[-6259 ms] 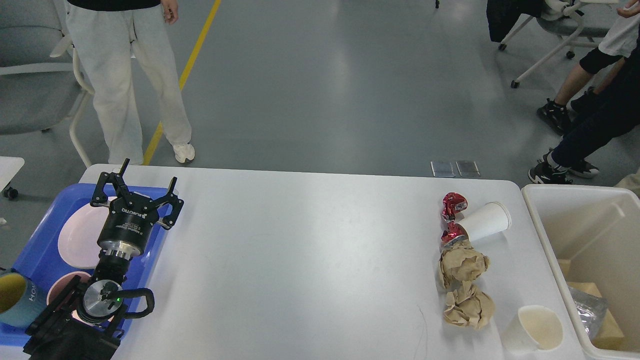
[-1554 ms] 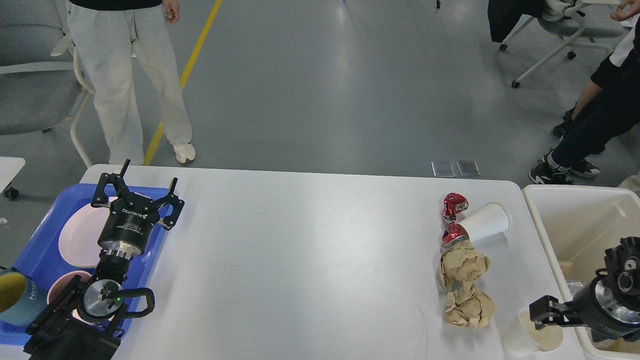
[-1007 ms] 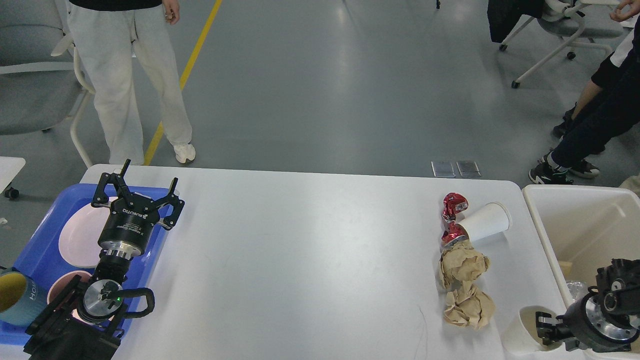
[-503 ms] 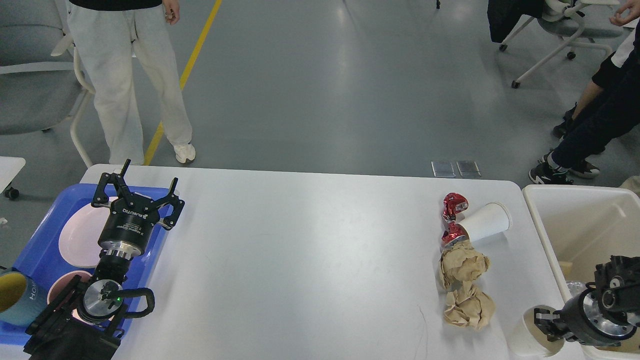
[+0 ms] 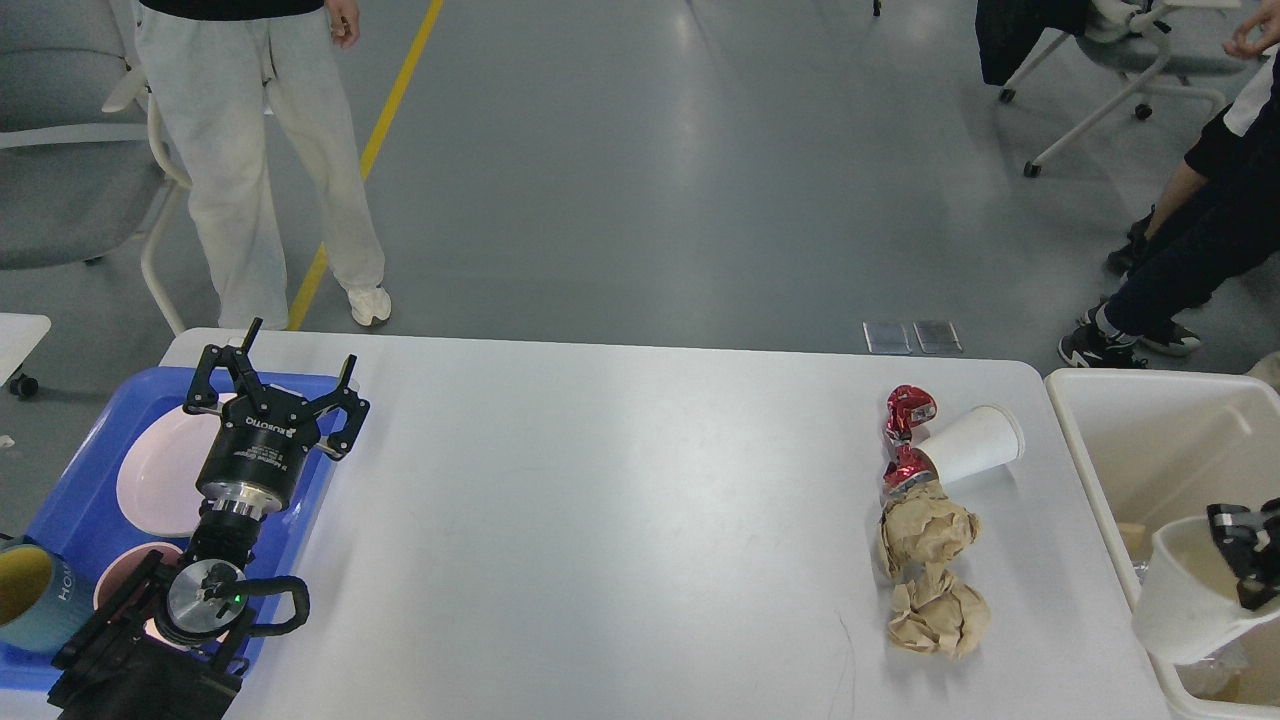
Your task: Tidy desktop
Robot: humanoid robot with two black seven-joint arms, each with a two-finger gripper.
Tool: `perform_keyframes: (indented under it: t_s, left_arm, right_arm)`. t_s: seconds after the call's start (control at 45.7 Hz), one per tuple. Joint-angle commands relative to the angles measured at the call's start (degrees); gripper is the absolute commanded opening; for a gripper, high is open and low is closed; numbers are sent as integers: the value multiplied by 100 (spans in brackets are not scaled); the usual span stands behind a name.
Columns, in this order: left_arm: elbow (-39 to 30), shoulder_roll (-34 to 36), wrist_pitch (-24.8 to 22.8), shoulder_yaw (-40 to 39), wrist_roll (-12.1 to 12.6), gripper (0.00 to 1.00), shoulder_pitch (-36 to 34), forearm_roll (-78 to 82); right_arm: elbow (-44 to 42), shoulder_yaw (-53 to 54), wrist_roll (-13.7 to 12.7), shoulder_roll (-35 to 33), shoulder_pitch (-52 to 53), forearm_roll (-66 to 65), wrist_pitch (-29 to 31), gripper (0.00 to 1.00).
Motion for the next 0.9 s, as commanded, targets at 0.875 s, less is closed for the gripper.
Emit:
perform_keyframes:
  t_s: [0.875]
  left_arm:
    - [1, 0, 0, 0, 0, 97, 1, 1]
  right_arm:
    - [-2952, 1354, 337, -931, -3813, 684, -2547, 0]
